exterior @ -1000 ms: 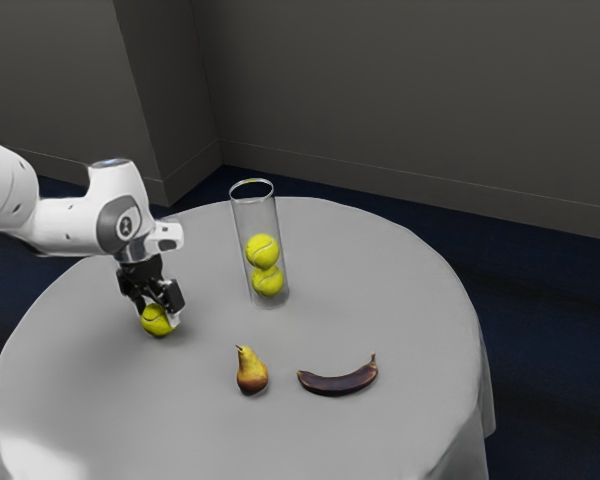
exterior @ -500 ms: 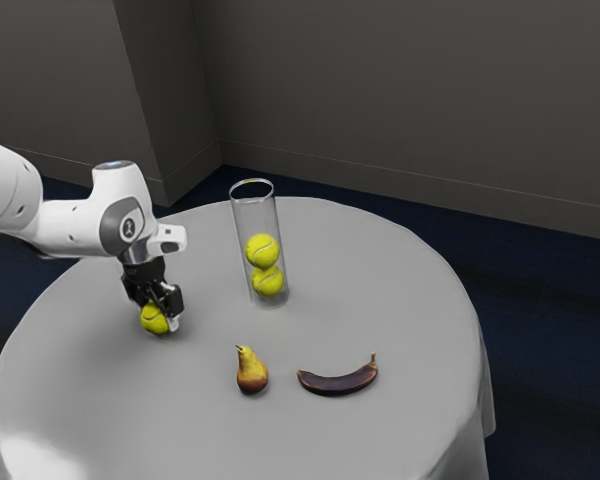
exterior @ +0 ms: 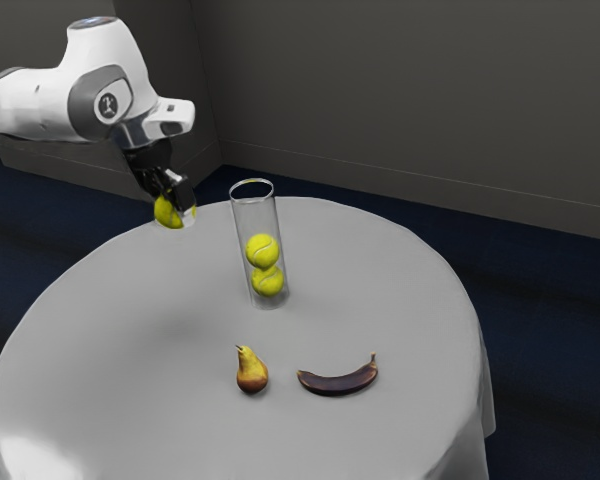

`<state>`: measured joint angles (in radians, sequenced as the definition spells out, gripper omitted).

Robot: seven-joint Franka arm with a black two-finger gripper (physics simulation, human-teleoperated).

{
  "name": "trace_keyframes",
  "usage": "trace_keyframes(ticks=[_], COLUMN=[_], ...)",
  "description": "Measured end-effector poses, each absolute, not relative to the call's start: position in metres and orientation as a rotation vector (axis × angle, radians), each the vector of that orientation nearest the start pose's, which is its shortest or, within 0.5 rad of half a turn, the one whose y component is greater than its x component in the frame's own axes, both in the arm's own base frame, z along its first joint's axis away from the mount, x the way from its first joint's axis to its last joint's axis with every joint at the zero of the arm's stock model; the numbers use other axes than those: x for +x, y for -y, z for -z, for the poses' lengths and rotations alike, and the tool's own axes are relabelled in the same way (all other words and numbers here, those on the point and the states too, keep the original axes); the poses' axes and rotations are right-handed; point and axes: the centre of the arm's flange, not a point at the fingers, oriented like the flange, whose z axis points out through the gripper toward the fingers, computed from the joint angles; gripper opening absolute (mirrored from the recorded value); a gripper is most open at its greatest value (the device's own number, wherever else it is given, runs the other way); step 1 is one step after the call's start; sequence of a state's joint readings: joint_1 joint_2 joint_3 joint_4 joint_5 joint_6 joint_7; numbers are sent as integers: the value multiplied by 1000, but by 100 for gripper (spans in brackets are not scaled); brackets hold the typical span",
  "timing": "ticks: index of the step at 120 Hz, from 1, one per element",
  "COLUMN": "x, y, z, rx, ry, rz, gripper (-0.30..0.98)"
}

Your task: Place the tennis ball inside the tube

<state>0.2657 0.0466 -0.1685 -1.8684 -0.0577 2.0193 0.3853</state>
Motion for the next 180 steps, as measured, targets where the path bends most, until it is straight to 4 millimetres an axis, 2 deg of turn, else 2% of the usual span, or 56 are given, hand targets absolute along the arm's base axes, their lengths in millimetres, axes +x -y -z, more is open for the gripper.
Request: trace_keyframes(ticks=[18,30,60,79,112,131,147,180], x=[585,594,646,664,694,701,708,718], y=[-36,-24,-9,8,9,6,-7,-2], z=[-544,-555,-541,-532,-527,-518,-512,-509], rx=[-3128,-3121,-3134,-3127,-3115,-3116,-3115,-3108], ry=[-479,-523,-603,-655,-667,-663,-631,-637], rz=[212,206,183,175,224,216,219,274], gripper=[38,38,38,38,38,38,38,39])
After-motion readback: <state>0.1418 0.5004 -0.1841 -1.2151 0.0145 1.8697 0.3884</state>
